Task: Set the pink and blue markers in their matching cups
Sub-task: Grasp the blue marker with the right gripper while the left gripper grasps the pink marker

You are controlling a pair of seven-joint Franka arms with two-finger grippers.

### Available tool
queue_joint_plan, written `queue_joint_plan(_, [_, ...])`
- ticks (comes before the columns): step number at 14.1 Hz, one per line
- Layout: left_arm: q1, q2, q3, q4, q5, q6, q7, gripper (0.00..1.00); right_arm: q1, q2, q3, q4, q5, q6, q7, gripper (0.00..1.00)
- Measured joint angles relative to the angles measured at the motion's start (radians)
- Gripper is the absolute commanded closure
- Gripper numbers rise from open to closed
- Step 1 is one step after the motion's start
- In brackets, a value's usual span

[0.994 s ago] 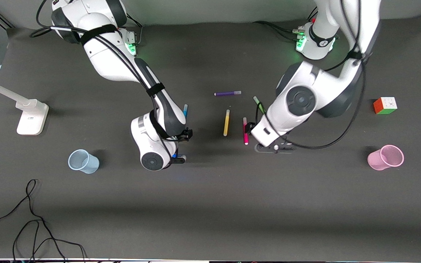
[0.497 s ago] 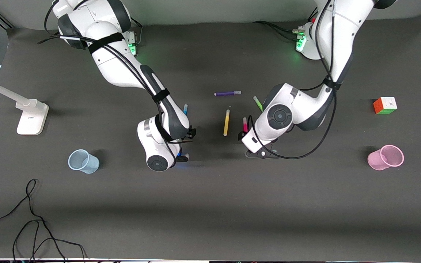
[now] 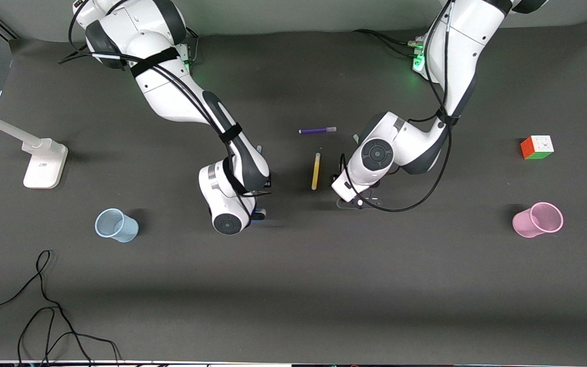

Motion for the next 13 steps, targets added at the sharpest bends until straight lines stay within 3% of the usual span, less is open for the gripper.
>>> queue_joint_plan(2, [-0.007, 0.011, 0.000, -0.004, 0.000, 0.000, -0.022, 0.12, 0.000, -0.001, 0.000, 0.003, 0.003, -0.001, 0.001, 1.00])
queue_joint_plan(5, [-0.010, 0.025, 0.000, -0.005, 0.001, 0.005, -0.029, 0.26, -0.002, -0.001, -0.004, 0.005, 0.003, -0.002, 0.002, 1.00])
queue_joint_plan(7, [-0.010, 0.029, 0.001, -0.007, 0.001, 0.025, -0.031, 0.26, -0.004, -0.005, -0.018, 0.007, 0.003, 0.000, 0.003, 1.00])
queue_joint_plan(11, [-0.022, 0.051, 0.000, -0.009, 0.001, 0.065, -0.033, 0.26, -0.004, -0.055, -0.103, 0.030, 0.003, 0.003, 0.014, 1.00])
queue_joint_plan(13, [-0.024, 0.056, 0.001, -0.009, 0.001, 0.074, -0.034, 0.40, -0.004, -0.117, -0.168, 0.036, 0.002, 0.001, 0.015, 1.00])
